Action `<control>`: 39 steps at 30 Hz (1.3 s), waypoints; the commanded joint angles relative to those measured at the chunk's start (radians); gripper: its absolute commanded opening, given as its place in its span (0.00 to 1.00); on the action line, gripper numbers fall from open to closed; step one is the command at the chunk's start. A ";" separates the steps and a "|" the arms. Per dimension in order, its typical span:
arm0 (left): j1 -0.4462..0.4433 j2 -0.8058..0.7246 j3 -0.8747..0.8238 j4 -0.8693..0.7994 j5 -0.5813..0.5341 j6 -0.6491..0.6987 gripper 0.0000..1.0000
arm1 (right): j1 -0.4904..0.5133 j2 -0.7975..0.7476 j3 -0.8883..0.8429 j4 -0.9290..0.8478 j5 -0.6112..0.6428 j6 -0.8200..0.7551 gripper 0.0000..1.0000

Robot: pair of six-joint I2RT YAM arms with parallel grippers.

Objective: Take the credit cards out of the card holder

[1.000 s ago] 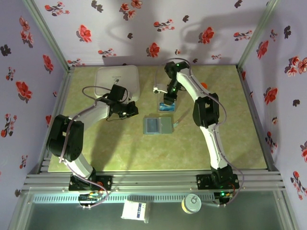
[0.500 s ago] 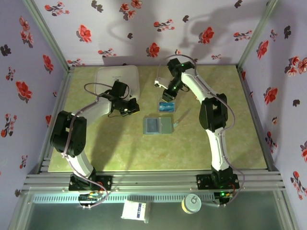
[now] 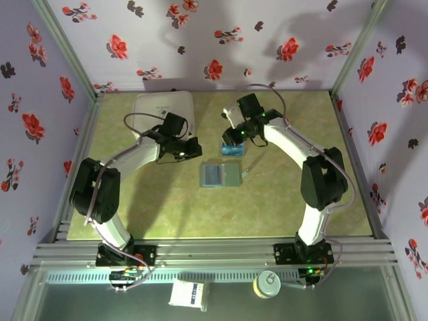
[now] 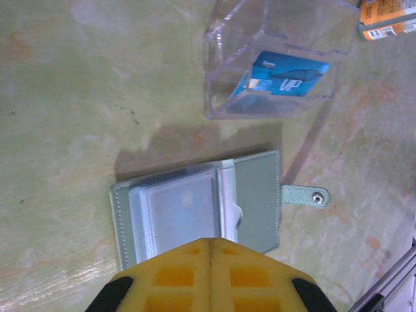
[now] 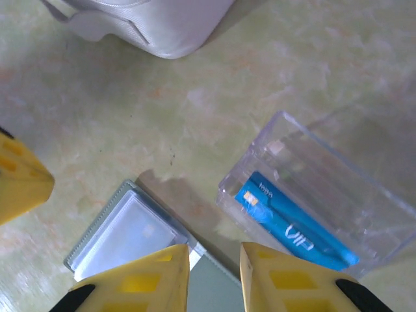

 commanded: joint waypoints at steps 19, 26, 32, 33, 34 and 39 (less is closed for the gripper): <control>-0.116 -0.120 -0.235 0.098 -0.106 -0.093 0.06 | 0.152 -0.195 -0.513 0.411 0.049 0.822 0.22; -0.116 -0.089 -0.240 0.110 -0.114 -0.075 0.02 | 0.157 -0.118 -0.493 0.432 -0.023 0.853 0.24; -0.116 -0.042 -0.221 0.106 -0.103 -0.054 0.00 | 0.166 -0.068 -0.477 0.460 -0.065 0.862 0.30; -0.116 -0.036 -0.221 0.106 -0.102 -0.051 0.00 | 0.167 -0.058 -0.472 0.464 -0.074 0.862 0.30; -0.117 -0.030 -0.220 0.104 -0.102 -0.045 0.00 | 0.169 -0.049 -0.466 0.470 -0.083 0.862 0.30; -0.116 0.006 -0.221 0.112 -0.100 -0.039 0.00 | 0.172 -0.018 -0.452 0.480 -0.096 0.859 0.26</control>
